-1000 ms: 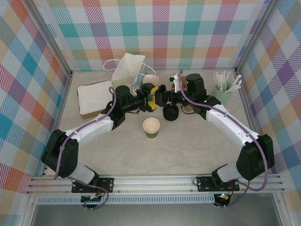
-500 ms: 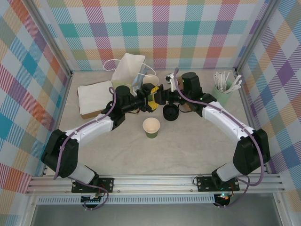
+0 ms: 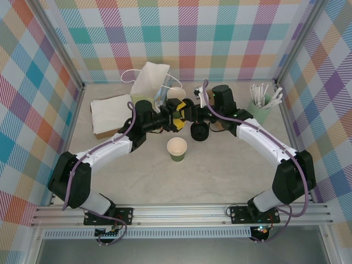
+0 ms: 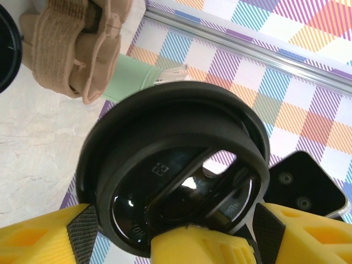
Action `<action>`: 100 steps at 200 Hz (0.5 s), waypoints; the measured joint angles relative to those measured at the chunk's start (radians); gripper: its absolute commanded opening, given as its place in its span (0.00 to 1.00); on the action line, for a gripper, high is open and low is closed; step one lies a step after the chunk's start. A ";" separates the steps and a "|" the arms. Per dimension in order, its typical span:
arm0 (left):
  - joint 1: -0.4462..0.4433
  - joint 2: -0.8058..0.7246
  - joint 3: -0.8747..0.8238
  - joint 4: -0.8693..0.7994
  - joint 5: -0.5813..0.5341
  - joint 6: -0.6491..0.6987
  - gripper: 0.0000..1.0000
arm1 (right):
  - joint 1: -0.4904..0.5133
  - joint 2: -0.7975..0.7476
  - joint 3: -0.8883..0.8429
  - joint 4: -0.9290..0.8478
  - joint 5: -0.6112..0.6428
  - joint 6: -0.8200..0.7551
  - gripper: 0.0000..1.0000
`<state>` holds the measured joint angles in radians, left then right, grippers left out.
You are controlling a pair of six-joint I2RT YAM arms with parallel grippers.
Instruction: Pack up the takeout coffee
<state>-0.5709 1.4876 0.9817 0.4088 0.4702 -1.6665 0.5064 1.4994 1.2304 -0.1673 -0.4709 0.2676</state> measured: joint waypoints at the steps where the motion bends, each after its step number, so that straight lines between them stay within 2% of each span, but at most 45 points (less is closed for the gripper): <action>1: 0.000 0.000 0.000 -0.001 0.000 0.000 0.78 | 0.000 0.000 0.000 -0.001 -0.001 -0.001 0.14; 62: 0.015 -0.123 0.018 -0.250 -0.032 0.205 0.88 | -0.029 -0.062 -0.053 -0.006 -0.022 0.005 0.14; 100: 0.039 -0.224 0.128 -0.473 -0.089 0.502 0.96 | -0.116 -0.119 -0.130 0.016 -0.137 0.039 0.14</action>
<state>-0.5316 1.2636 1.1099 -0.0639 0.3809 -1.1645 0.3904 1.3804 1.1007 -0.1509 -0.6083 0.3065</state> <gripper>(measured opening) 0.942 0.226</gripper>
